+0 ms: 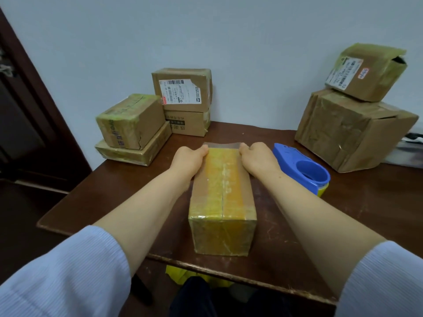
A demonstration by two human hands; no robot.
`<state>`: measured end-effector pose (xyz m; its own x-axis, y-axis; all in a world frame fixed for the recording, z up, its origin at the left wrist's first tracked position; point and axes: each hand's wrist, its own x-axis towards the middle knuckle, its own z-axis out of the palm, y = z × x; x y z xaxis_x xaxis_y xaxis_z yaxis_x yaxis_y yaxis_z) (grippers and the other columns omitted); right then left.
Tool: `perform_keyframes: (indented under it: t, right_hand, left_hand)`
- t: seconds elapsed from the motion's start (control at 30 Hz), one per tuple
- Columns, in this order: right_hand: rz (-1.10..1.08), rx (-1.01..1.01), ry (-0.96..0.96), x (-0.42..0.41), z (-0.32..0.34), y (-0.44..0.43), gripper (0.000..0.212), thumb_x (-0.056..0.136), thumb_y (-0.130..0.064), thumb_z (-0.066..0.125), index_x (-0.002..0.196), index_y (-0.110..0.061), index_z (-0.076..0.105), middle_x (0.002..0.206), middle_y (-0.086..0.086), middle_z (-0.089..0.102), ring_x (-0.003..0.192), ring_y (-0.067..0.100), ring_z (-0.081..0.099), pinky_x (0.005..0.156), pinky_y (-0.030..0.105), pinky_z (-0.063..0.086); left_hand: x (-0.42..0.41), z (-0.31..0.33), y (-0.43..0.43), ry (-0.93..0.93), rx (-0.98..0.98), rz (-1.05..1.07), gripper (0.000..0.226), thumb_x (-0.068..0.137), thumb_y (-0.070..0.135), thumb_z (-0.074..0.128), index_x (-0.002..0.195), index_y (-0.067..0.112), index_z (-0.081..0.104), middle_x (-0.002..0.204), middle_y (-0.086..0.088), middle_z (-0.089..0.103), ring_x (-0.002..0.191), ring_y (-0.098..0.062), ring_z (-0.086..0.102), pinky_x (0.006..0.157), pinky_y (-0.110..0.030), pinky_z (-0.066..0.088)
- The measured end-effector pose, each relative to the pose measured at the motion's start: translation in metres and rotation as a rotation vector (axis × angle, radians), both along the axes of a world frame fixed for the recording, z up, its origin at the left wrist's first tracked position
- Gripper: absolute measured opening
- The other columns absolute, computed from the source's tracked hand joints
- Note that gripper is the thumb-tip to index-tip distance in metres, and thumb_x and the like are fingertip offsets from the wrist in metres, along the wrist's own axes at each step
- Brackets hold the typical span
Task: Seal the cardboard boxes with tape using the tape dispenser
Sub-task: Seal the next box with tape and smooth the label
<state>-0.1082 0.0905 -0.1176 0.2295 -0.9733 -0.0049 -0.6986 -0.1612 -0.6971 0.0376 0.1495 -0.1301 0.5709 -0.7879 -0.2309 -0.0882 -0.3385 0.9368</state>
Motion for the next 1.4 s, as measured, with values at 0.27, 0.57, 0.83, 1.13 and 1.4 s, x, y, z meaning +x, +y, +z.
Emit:
perform_keyframes:
  t: [0.27, 0.57, 0.83, 1.13, 1.4]
  right_hand:
    - [0.015, 0.06, 0.048, 0.008, 0.002, 0.002, 0.049, 0.087, -0.059, 0.052, 0.068, -0.015, 0.042, 0.071, -0.002, 0.048, 0.071, 0.02, 0.051, 0.055, 0.03, 0.036]
    - [-0.042, -0.049, -0.428, -0.008, 0.013, 0.013, 0.056, 0.093, -0.043, 0.054, 0.049, -0.01, 0.039, 0.051, 0.005, 0.038, 0.051, 0.018, 0.036, 0.054, 0.03, 0.028]
    - [0.115, -0.243, -0.699, -0.027, 0.011, 0.037, 0.026, 0.091, -0.03, 0.062, 0.116, -0.025, 0.067, 0.112, -0.004, 0.067, 0.105, 0.008, 0.061, 0.093, 0.029, 0.05]
    - [0.173, -0.53, -0.341, -0.053, -0.001, 0.051, 0.043, 0.082, -0.032, 0.069, 0.121, -0.014, 0.065, 0.103, -0.008, 0.058, 0.096, -0.005, 0.047, 0.079, -0.001, 0.034]
    - [0.075, -0.448, -0.654, -0.057, -0.011, 0.072, 0.042, 0.069, -0.021, 0.08, 0.11, -0.013, 0.07, 0.103, -0.011, 0.063, 0.098, -0.013, 0.052, 0.083, 0.003, 0.04]
  left_hand:
    - [-0.004, 0.003, 0.0, -0.114, 0.066, -0.048, 0.059, 0.075, 0.052, 0.075, 0.105, 0.002, 0.064, 0.097, -0.01, 0.069, 0.088, -0.026, 0.066, 0.073, -0.035, 0.054]
    - [-0.007, 0.018, 0.016, 0.028, -0.272, -0.127, 0.029, 0.092, 0.04, 0.06, 0.109, 0.019, 0.071, 0.105, 0.0, 0.071, 0.096, -0.014, 0.067, 0.089, -0.031, 0.052]
    - [-0.003, 0.01, 0.038, -0.354, -0.634, -0.144, 0.032, 0.08, 0.036, 0.074, 0.111, 0.038, 0.065, 0.113, 0.009, 0.064, 0.109, -0.007, 0.06, 0.099, -0.032, 0.047]
    - [-0.009, 0.003, 0.059, -0.536, -0.707, -0.305, 0.036, 0.081, 0.024, 0.067, 0.115, 0.013, 0.065, 0.112, 0.002, 0.053, 0.108, 0.007, 0.051, 0.088, -0.007, 0.042]
    - [-0.029, 0.002, 0.07, -0.457, -0.772, -0.174, 0.037, 0.078, 0.019, 0.069, 0.11, 0.001, 0.069, 0.109, -0.01, 0.059, 0.101, 0.011, 0.055, 0.082, -0.005, 0.045]
